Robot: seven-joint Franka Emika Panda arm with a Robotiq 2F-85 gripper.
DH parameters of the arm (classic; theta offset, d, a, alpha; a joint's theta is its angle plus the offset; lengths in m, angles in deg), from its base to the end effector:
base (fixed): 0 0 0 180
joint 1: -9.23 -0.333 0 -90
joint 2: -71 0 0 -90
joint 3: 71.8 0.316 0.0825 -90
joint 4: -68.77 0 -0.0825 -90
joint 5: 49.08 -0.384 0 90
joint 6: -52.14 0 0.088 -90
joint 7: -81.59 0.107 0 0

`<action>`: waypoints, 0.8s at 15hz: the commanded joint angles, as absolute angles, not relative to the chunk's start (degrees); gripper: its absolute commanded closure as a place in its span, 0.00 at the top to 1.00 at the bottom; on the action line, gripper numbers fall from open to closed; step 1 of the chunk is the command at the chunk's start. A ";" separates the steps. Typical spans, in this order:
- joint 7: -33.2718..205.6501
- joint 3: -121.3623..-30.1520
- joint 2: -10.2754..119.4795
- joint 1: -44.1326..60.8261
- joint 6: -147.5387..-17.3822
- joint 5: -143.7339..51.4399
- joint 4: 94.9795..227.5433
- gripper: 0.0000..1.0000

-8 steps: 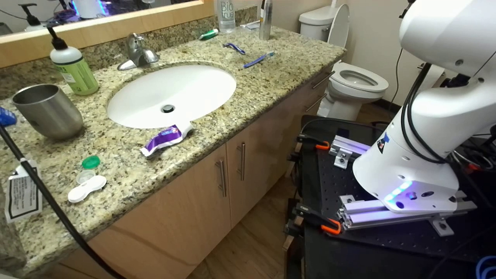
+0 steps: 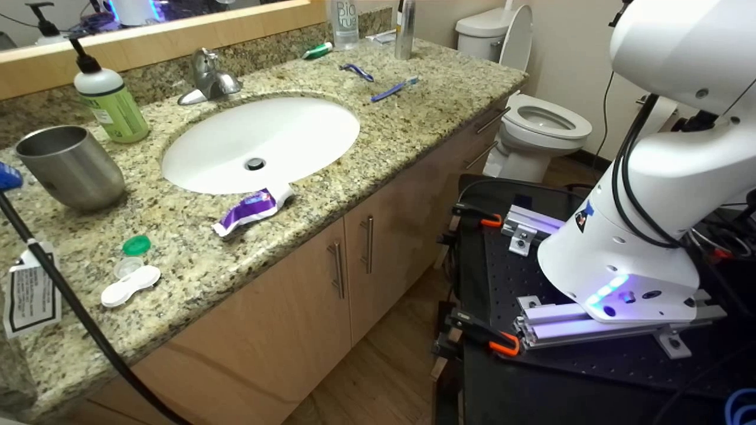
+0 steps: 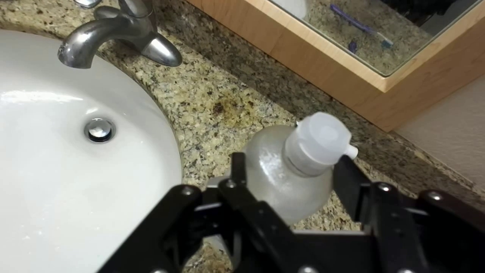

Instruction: Place the toothbrush and the clear bottle on the right side of the counter

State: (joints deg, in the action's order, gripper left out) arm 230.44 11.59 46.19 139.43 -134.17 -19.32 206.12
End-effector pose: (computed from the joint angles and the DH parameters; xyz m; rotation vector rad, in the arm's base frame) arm 0.3801 -0.3780 0.3975 -0.0826 2.2736 -0.4434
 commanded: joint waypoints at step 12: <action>227.81 2.68 55.91 128.49 -137.04 -29.66 205.26 0.60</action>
State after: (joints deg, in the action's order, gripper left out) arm 227.81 2.67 55.92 128.48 -137.04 -29.66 205.25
